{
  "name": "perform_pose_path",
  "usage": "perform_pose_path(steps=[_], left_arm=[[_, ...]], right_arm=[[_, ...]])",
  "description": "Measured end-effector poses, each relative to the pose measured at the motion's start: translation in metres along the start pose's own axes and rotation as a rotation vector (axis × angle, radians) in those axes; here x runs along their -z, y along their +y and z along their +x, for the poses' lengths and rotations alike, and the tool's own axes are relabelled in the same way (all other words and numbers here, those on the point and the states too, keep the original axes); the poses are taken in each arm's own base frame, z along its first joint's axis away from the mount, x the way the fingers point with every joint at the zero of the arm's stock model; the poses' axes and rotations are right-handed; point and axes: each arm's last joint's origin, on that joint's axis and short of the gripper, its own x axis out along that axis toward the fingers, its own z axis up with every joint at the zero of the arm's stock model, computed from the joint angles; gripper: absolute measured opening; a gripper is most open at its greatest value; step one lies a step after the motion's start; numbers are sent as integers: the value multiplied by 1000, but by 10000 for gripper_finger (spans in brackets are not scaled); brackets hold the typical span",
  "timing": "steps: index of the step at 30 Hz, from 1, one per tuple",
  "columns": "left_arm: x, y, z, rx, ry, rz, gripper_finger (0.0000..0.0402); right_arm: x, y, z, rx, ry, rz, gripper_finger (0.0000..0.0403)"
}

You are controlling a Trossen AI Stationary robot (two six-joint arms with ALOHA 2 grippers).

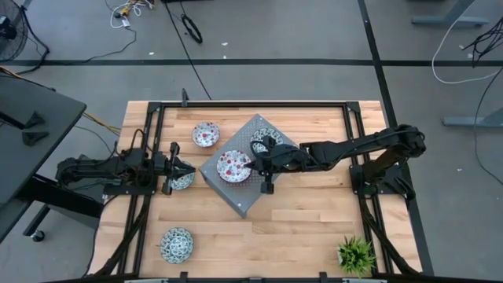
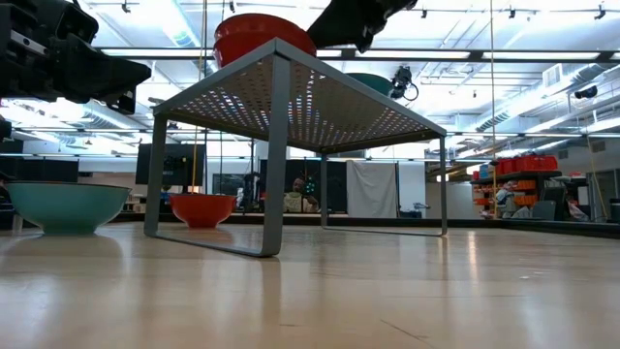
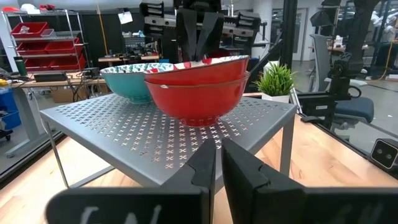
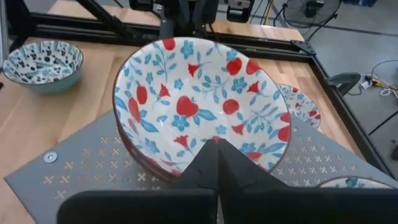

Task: Pick & Place Mini bowls
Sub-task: Stack the right red patterned bowl on top of the red patterned bowl on the shelf

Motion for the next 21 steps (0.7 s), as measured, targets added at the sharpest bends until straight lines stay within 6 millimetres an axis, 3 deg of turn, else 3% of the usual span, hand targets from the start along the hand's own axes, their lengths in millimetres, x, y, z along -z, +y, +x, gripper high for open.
perform_pose_path(steps=[6,12,21], left_arm=[[0,0,0,0,0,0,30],[0,0,0,0,0,0,30],[0,0,0,0,1,0,30]], right_arm=[[-12,1,-15,-8,-87,13,0],[-21,19,-25,-61,-170,62,0],[-27,34,-25,-81,-242,69,0]])
